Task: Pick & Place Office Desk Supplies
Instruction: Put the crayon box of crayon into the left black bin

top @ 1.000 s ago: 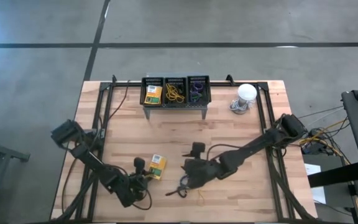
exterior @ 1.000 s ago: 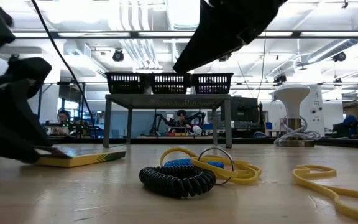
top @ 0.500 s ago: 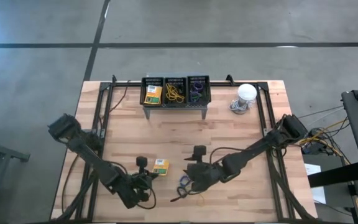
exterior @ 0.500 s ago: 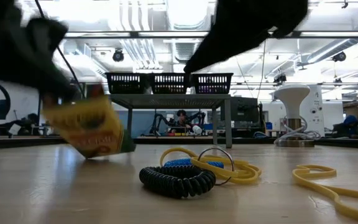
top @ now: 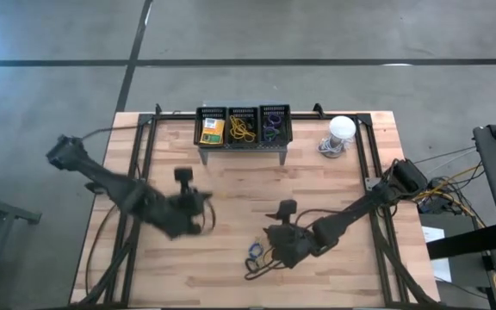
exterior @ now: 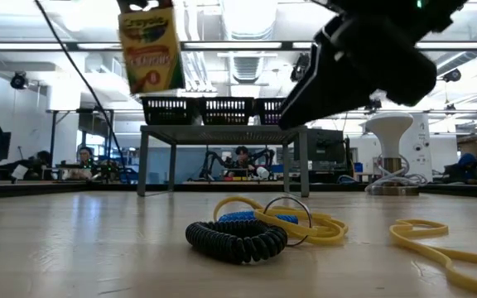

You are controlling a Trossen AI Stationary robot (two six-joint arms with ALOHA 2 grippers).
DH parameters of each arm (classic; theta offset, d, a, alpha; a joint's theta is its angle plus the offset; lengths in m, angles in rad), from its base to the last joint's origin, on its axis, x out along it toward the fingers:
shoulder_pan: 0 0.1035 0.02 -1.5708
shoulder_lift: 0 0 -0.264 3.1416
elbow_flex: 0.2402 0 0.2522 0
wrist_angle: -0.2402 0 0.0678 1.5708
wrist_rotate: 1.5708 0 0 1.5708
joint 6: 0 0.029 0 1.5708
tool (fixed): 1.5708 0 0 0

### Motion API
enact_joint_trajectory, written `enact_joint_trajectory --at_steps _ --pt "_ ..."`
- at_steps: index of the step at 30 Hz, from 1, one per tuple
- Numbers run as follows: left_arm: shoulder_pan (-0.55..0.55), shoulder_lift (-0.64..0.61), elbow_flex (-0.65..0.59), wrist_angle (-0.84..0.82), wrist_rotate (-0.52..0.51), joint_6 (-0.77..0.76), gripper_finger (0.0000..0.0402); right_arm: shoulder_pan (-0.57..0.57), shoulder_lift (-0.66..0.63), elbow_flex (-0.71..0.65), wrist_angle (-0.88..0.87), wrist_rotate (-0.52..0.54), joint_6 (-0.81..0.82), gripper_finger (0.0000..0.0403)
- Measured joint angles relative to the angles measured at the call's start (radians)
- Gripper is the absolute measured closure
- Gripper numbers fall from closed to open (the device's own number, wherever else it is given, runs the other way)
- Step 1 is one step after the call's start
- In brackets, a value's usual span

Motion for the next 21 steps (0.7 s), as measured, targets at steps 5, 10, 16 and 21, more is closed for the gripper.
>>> enact_joint_trajectory --at_steps 5,10,16,21 --pt "0.208 -0.096 0.073 -0.017 0.033 0.282 0.0401 -0.001 -0.011 -0.042 0.015 0.011 0.014 0.0179" --pt "0.442 -0.131 0.161 -0.012 0.132 0.561 0.0401 -0.007 -0.018 -0.064 0.017 0.093 0.014 0.0179" --pt "0.747 -0.114 0.154 0.046 0.378 0.827 0.0401 -0.027 -0.018 -0.067 0.013 0.169 -0.039 0.0179" --pt "0.874 -0.101 0.061 0.194 0.403 1.010 0.0401 -0.055 -0.054 -0.088 0.008 0.174 -0.097 0.0179"
